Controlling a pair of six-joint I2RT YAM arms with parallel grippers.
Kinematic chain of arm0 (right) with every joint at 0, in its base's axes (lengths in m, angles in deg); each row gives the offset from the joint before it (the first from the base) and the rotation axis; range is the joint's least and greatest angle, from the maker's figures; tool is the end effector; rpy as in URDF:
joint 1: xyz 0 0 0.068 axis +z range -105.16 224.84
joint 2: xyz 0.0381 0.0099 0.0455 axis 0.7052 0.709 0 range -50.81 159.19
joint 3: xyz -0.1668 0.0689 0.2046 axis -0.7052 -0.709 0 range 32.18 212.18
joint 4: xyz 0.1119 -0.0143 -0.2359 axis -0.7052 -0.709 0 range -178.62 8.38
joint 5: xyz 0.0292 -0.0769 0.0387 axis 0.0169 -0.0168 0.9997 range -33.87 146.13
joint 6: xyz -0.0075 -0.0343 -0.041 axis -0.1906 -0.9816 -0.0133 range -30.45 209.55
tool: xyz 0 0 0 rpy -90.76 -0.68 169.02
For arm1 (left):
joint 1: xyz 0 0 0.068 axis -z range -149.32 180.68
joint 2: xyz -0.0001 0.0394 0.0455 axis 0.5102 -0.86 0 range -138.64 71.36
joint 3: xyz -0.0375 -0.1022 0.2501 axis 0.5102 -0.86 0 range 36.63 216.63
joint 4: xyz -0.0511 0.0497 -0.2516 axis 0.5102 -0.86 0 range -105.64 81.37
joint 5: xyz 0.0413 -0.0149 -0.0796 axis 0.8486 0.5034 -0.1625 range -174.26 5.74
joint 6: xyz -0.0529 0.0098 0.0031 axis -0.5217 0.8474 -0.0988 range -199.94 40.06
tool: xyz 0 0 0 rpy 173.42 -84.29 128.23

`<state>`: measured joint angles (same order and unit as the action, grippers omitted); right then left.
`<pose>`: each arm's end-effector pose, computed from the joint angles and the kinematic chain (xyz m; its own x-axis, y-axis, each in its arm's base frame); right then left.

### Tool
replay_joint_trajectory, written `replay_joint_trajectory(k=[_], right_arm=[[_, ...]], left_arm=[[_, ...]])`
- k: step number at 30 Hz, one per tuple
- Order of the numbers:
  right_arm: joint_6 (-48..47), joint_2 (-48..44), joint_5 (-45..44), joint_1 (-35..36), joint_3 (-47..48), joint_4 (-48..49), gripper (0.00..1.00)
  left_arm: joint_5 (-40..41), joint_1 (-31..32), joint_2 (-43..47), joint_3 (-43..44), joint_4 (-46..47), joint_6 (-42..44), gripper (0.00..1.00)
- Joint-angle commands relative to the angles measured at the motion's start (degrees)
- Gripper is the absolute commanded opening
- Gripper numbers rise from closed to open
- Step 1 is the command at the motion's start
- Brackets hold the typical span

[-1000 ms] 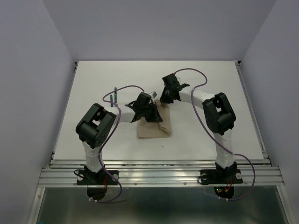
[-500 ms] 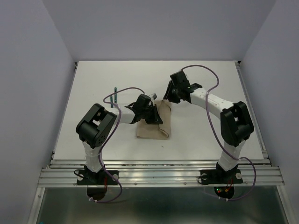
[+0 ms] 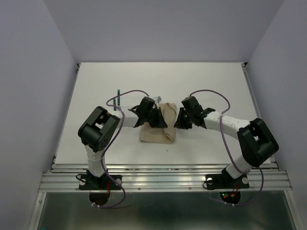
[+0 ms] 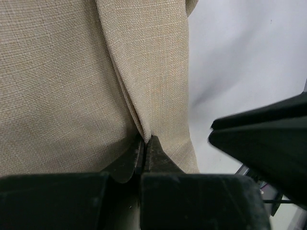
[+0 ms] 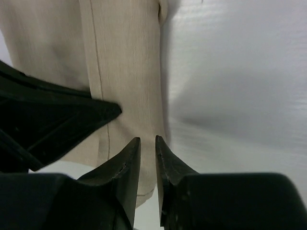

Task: Fold the napkin into a case and place the utensils inside
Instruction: Fold the lower triangle-folded napkin at the center of the board.

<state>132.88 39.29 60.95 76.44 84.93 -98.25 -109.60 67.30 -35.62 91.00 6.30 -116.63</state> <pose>0.2676 0.1680 0.1879 -0.8882 0.2565 -0.3812 0.0625 0.8894 0.4529 0.2941 -0.2374 0.1428 -0.8779 -0.0202 -0.4784 0.3574 0.6374 -0.6826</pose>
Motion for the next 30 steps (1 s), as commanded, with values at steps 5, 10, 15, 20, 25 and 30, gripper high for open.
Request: replay_joint_trajectory(k=[5, 10, 15, 20, 25, 30], right_arm=[[2.63, -1.60, 4.14, 5.75, -4.85, 8.27, 0.22], [2.55, 0.15, 4.32, 7.86, -4.33, 8.89, 0.20], [1.93, 1.21, 3.44, 9.53, -2.92, 7.92, 0.19], [1.49, 1.83, 2.48, 11.12, -2.21, 7.30, 0.18], [2.11, 3.93, 1.60, 11.65, -3.53, 8.53, 0.18], [1.93, 7.19, -2.62, 12.18, -5.38, 8.71, 0.17]], left_arm=[[-0.85, -0.06, 0.72, -0.93, 0.09, 0.13, 0.00], [-0.85, -0.06, 1.51, -0.84, -0.08, -0.23, 0.00], [-0.85, -0.15, 3.17, -0.93, -0.35, -0.49, 0.00], [-0.76, -0.32, 3.97, -0.76, -0.88, -0.49, 0.00], [-0.67, -0.32, 3.45, -0.67, -0.88, -0.49, 0.00], [-0.23, -0.32, 3.97, -1.46, -0.88, -0.67, 0.00]])
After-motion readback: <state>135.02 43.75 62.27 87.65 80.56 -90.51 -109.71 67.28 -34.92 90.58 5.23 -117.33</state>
